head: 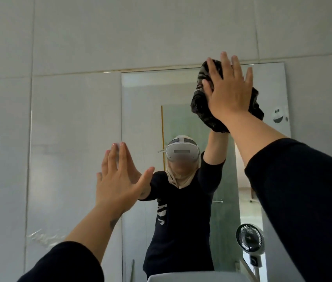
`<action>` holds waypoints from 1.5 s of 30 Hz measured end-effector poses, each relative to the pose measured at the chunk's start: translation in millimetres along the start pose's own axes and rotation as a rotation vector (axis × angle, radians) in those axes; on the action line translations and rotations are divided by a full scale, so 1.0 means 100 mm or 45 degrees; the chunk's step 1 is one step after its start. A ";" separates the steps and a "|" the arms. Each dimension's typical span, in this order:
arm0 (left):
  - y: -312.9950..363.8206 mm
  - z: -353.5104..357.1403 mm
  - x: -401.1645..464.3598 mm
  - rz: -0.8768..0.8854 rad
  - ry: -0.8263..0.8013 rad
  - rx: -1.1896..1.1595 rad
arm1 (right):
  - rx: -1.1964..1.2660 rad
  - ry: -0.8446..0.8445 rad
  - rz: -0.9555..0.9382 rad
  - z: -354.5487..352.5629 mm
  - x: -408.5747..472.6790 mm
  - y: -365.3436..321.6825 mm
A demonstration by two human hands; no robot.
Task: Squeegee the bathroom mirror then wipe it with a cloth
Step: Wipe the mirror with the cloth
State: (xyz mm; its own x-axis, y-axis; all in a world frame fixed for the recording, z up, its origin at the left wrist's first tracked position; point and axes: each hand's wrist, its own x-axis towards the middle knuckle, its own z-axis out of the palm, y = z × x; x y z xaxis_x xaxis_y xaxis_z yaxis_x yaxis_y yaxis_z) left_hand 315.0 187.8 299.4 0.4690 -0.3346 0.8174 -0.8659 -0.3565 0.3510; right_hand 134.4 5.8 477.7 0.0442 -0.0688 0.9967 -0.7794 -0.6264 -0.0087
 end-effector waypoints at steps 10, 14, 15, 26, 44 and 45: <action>0.00 0.09 0.00 -0.029 0.098 -0.003 | -0.007 0.007 0.255 0.00 -0.24 0.96; -0.03 0.08 0.01 -0.008 0.089 0.017 | 0.035 0.029 0.381 0.02 -0.54 0.98; -0.04 0.07 0.01 -0.006 0.083 0.019 | 0.038 0.037 0.410 0.02 -0.63 0.93; -0.19 0.02 -0.18 0.064 0.067 0.068 | 0.059 -0.057 0.238 0.06 -0.99 -0.11; -0.31 0.31 -0.96 -0.030 -0.124 0.107 | 0.042 -0.168 -0.585 0.10 -1.60 -1.57; -0.29 0.32 -0.98 -0.046 -0.130 0.091 | 0.031 -0.170 -0.593 0.10 -1.64 -1.49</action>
State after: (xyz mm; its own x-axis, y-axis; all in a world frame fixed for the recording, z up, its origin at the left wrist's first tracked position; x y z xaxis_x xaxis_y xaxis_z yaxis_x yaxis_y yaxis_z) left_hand 300.1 203.5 194.5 0.5178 -0.4063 0.7528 -0.8354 -0.4297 0.3427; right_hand 249.8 102.6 314.9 0.4658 0.1250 0.8760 -0.6431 -0.6322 0.4322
